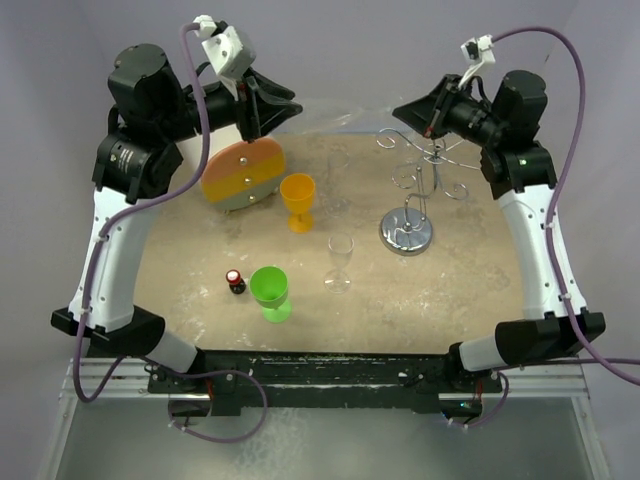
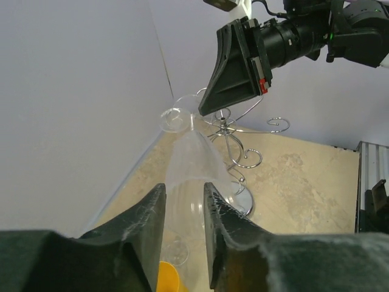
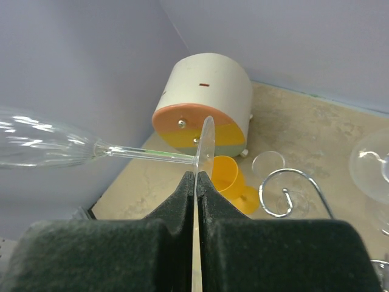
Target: Place the wine glass upside down on the wine glass rack
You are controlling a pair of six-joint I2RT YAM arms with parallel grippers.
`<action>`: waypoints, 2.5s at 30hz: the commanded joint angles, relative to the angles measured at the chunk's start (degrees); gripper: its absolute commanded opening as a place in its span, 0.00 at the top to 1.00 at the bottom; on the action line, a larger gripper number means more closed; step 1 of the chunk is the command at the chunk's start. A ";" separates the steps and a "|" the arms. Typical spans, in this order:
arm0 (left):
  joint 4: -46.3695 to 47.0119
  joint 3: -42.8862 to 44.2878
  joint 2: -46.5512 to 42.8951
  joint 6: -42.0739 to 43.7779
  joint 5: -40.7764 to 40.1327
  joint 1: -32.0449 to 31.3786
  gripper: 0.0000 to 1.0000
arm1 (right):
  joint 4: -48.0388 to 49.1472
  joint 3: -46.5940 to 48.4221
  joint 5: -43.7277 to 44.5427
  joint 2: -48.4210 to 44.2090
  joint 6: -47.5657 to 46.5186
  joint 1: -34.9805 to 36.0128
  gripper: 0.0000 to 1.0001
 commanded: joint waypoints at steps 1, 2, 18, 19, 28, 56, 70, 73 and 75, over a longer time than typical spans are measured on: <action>2.62 -0.94 -3.77 -1.92 0.55 1.27 0.60 | 2.53 0.01 1.42 -3.09 -0.31 -2.46 1.00; 2.49 -1.16 -4.19 -1.95 0.17 1.57 0.56 | 2.30 -0.03 2.01 -3.37 -0.70 -2.89 1.00; -1.62 -6.67 -11.48 1.77 -9.80 6.50 0.25 | -5.81 8.73 37.80 -8.70 -23.02 -4.78 1.00; -1.93 -6.99 -11.73 2.16 -10.46 6.59 0.24 | -5.59 9.14 40.18 -8.95 -24.68 -4.78 1.00; -2.99 -9.95 -13.50 4.43 -12.24 7.53 0.15 | -5.14 14.21 58.15 -7.23 -38.62 -4.74 1.00; -3.21 -13.20 -15.20 5.83 -11.36 8.71 0.05 | 10.19 6.11 81.84 3.45 -85.84 -0.19 1.00; -3.33 -13.33 -15.40 5.96 -10.88 8.70 0.04 | 14.23 -1.18 74.99 2.51 -104.61 4.22 1.00; -3.43 -13.49 -15.50 6.24 -10.88 8.72 0.03 | 12.39 -0.86 72.20 2.64 -106.05 4.42 1.00; -3.43 -13.59 -15.54 6.21 -10.91 8.70 0.03 | 11.09 -0.88 70.61 2.59 -107.04 4.62 1.00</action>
